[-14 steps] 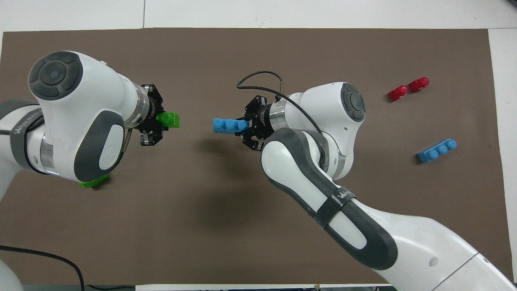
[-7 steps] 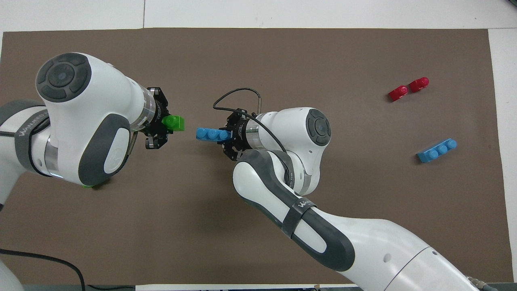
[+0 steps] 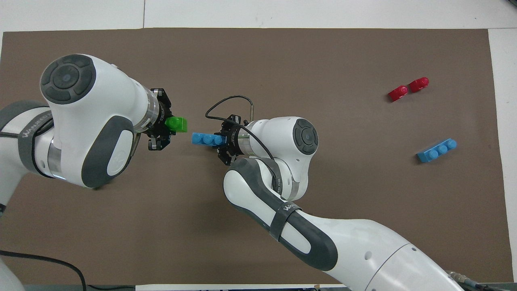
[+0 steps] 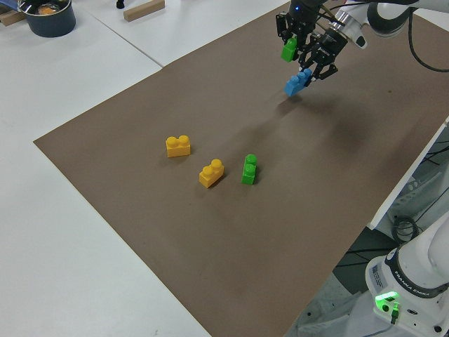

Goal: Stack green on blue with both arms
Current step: 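Bring the green brick toward the blue brick held by the right gripper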

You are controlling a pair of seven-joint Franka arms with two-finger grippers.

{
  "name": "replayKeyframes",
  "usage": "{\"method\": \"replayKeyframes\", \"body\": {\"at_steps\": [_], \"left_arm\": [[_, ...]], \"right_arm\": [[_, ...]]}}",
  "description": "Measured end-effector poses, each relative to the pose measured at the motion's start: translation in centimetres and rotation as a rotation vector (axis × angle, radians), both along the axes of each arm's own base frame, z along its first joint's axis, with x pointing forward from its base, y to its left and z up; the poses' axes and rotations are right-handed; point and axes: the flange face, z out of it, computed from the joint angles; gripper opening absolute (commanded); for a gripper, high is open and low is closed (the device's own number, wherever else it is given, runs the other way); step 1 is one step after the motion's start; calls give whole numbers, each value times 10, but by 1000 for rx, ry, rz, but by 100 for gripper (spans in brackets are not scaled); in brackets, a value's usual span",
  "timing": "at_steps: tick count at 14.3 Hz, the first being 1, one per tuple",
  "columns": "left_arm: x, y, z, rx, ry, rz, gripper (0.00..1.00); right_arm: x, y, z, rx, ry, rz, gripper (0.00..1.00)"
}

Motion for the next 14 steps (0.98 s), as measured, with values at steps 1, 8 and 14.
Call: {"method": "replayKeyframes", "body": {"at_steps": [1, 8, 14], "left_arm": [[0, 0, -1, 1, 2, 0, 0], [-28, -24, -41, 5, 1, -48, 0], [-51, -35, -67, -6, -30, -13, 0]], "right_arm": [[-2, 0, -3, -7, -9, 32, 0], [-13, -8, -25, -43, -23, 146, 0], [-14, -7, -26, -44, -22, 148, 0]]}}
